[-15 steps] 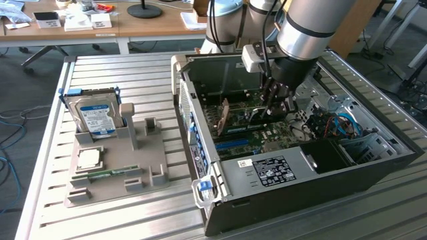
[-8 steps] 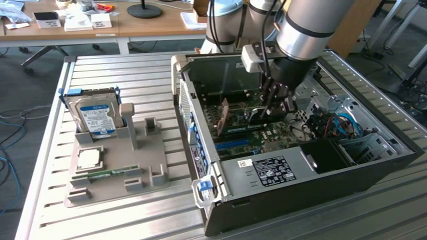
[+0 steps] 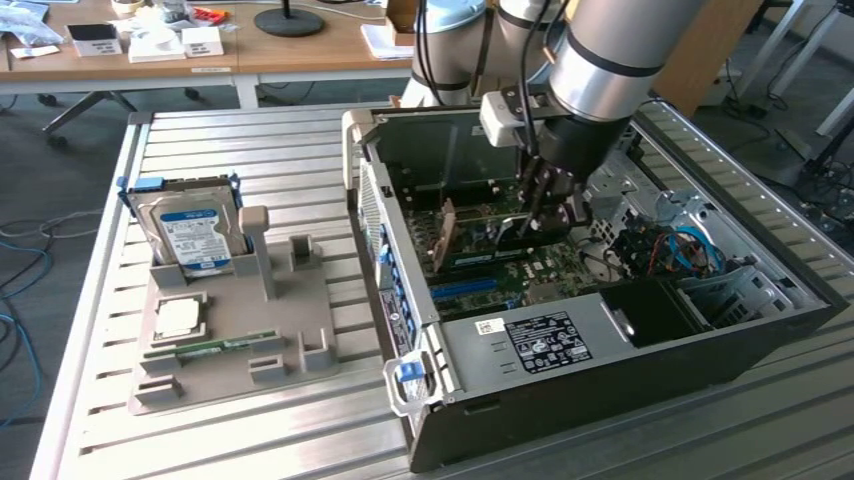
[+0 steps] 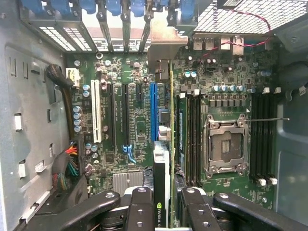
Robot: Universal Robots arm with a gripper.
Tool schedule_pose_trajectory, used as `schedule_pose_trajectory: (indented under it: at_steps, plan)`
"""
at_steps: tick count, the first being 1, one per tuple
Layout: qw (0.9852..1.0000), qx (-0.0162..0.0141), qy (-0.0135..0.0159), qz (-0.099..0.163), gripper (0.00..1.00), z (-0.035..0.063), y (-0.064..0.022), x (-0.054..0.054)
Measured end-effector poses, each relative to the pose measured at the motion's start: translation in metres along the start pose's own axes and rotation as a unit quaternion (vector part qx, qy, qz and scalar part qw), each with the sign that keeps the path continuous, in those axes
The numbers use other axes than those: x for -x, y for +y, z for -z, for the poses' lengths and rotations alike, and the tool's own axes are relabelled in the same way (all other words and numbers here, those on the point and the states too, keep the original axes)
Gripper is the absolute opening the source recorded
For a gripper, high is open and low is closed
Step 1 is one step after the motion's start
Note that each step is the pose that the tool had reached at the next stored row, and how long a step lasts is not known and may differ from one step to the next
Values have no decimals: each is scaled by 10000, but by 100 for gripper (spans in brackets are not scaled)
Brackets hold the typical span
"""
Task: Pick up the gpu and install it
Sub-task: 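Insert the gpu into the slot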
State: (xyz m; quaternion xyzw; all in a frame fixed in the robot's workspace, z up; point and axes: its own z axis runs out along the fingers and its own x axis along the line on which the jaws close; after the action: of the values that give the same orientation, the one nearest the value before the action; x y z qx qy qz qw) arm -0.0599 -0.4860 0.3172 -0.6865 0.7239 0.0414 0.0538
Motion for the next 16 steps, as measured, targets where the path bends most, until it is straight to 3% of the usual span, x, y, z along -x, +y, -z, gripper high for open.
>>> schedule_pose_trajectory:
  at_steps: [3, 10, 16]
  plan:
    - [10000, -1, 25, 8, 27, -5, 1, 10]
    - [10000, -1, 25, 7, 27, -13, 2, 10]
    - [10000, -1, 26, 7, 27, -103, 4, -2]
